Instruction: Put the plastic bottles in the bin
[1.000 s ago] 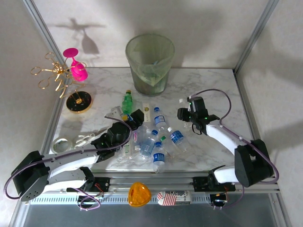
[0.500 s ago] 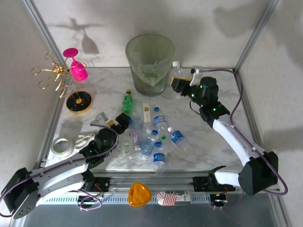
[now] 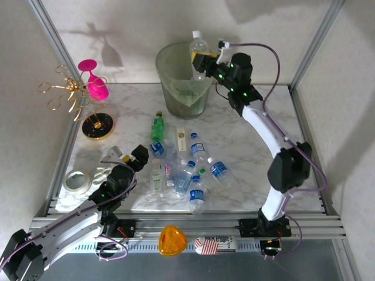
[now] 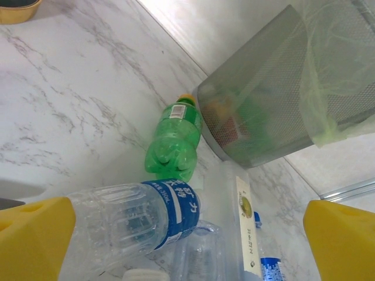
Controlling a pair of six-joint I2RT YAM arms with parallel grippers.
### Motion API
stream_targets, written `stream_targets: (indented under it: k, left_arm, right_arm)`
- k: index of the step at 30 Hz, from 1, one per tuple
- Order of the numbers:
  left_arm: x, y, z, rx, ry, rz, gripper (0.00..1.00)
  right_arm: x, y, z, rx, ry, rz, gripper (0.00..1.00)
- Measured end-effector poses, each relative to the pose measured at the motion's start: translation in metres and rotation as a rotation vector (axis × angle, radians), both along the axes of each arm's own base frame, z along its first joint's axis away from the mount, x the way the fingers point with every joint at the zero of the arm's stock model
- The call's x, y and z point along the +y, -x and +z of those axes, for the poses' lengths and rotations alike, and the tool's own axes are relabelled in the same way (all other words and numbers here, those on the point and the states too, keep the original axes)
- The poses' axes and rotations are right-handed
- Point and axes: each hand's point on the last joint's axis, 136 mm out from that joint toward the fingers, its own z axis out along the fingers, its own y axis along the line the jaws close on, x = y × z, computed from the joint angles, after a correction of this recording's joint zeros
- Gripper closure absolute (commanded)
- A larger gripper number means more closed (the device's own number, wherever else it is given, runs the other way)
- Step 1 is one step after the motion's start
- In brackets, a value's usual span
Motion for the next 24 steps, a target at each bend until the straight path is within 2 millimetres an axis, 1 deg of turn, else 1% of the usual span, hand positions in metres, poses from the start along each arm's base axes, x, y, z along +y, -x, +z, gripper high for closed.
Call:
stream_targets:
  k: [3, 7, 10, 15, 18, 19, 22, 24]
  left_arm:
    - [0.001, 0.001, -0.008, 0.018, -0.007, -0.007, 0.00]
    - [0.001, 0.003, -0.015, 0.033, -0.010, -0.017, 0.00]
    - [0.000, 0.003, -0.016, 0.038, -0.009, -0.026, 0.00]
    - [-0.001, 0.003, -0.015, 0.034, -0.001, -0.039, 0.00]
    - [-0.002, 0.004, -0.015, 0.032, 0.002, -0.043, 0.01]
    - [-0.002, 0.004, -0.015, 0.032, 0.002, -0.043, 0.00]
    - [-0.002, 0.004, -0.015, 0.033, 0.002, -0.045, 0.00]
    - [-0.002, 0.004, -0.015, 0.033, 0.002, -0.045, 0.00]
  right_arm:
    - [0.024, -0.025, 0.000, -0.004, 0.021, 0.012, 0.57]
    - [0.045, -0.052, -0.013, 0.007, 0.063, 0.002, 0.57]
    - [0.053, -0.068, -0.029, 0.025, 0.096, -0.019, 0.57]
    - [0.053, -0.085, -0.066, 0.082, 0.163, -0.063, 0.55]
    - [0.054, -0.089, -0.082, 0.105, 0.188, -0.068, 0.49]
    - [0.054, -0.091, -0.087, 0.110, 0.198, -0.072, 0.46]
    - [0.053, -0.094, -0.095, 0.119, 0.216, -0.081, 0.30]
    - [0.052, -0.094, -0.096, 0.114, 0.230, -0.083, 0.21]
